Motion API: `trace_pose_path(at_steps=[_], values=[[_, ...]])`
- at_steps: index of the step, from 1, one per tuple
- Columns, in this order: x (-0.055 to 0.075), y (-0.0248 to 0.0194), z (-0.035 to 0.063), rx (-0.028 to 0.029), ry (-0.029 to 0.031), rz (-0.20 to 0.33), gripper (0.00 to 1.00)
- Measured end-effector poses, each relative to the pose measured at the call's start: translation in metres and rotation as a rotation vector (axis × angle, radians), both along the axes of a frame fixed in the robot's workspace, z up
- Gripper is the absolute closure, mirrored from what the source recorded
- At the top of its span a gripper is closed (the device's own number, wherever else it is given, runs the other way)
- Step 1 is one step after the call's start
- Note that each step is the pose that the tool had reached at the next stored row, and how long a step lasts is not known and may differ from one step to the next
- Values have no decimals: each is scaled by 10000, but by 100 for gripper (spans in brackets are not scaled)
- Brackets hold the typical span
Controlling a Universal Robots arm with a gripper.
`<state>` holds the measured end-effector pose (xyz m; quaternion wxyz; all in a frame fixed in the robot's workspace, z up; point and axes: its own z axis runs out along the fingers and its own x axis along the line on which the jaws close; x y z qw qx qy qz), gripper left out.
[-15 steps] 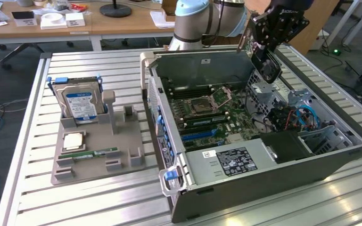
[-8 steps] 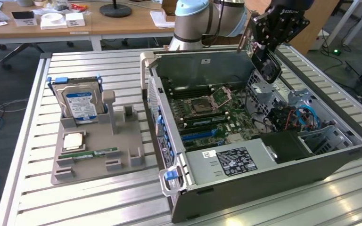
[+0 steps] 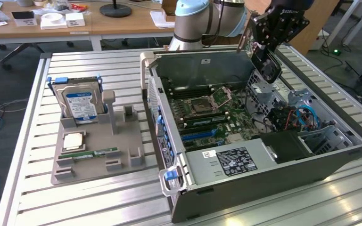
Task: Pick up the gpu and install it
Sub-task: 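Insert the gpu into the slot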
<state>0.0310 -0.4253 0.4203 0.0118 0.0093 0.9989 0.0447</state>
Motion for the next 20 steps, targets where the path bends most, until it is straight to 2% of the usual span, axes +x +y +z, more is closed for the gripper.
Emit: trace_pose_path(at_steps=[10,20], values=[[0,0,0,0,0,337,74],[0,0,0,-1,0,905,74]])
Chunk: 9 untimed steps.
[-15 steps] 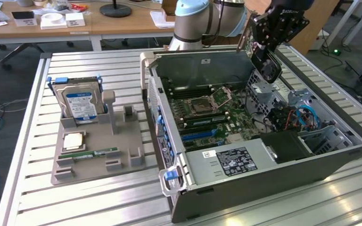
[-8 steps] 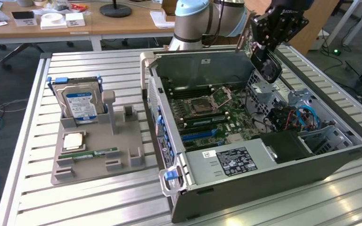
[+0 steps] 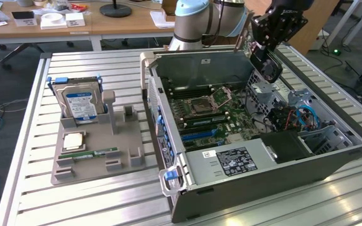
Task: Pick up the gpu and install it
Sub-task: 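Insert the gpu into the slot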
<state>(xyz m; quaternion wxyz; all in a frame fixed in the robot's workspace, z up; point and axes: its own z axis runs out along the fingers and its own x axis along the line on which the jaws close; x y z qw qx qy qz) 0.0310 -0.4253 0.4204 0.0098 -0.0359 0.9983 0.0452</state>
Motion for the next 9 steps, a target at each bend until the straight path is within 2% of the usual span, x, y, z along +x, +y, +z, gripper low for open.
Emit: trace_pose_path(at_steps=[9], values=[[0,1,0,0,0,744,74]])
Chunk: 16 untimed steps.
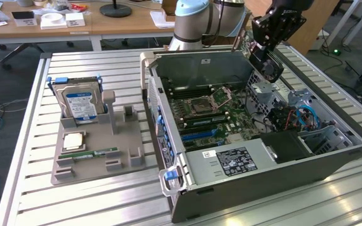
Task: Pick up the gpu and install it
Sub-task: 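Insert the gpu into the slot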
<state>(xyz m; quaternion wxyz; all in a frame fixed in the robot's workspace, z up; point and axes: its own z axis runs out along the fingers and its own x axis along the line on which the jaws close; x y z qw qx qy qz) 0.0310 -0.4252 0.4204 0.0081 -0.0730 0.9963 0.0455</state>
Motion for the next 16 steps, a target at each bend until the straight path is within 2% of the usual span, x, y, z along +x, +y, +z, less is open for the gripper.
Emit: trace_pose_path(at_steps=[16], values=[[0,21,-1,1,0,1642,74]])
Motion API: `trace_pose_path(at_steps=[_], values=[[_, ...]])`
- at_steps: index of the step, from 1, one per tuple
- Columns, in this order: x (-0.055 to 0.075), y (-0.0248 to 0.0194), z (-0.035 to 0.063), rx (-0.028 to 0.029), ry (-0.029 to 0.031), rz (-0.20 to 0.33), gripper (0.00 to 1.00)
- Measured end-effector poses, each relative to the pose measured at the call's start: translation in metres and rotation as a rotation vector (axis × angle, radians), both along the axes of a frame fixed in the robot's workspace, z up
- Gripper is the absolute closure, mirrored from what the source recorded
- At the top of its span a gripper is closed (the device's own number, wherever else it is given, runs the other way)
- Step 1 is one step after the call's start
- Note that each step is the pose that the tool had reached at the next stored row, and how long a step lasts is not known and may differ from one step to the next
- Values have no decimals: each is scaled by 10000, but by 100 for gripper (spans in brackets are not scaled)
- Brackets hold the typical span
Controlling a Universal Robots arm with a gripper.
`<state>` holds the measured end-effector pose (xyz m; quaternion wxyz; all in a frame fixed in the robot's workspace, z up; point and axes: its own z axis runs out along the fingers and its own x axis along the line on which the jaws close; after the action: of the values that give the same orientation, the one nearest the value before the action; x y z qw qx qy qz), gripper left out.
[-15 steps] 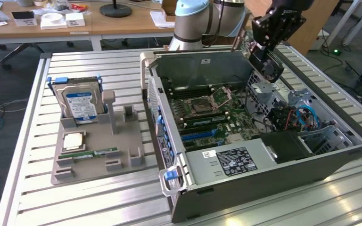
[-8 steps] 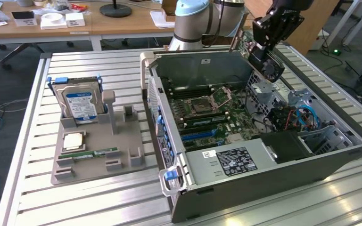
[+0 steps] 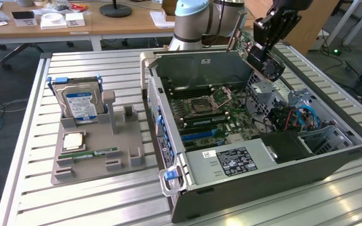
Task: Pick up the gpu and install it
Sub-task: 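Insert the gpu into the slot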
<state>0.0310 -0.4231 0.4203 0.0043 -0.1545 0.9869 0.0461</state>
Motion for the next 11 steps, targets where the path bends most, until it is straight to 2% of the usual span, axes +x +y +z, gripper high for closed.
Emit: trace_pose_path(at_steps=[11], values=[[0,30,0,-3,0,1234,74]])
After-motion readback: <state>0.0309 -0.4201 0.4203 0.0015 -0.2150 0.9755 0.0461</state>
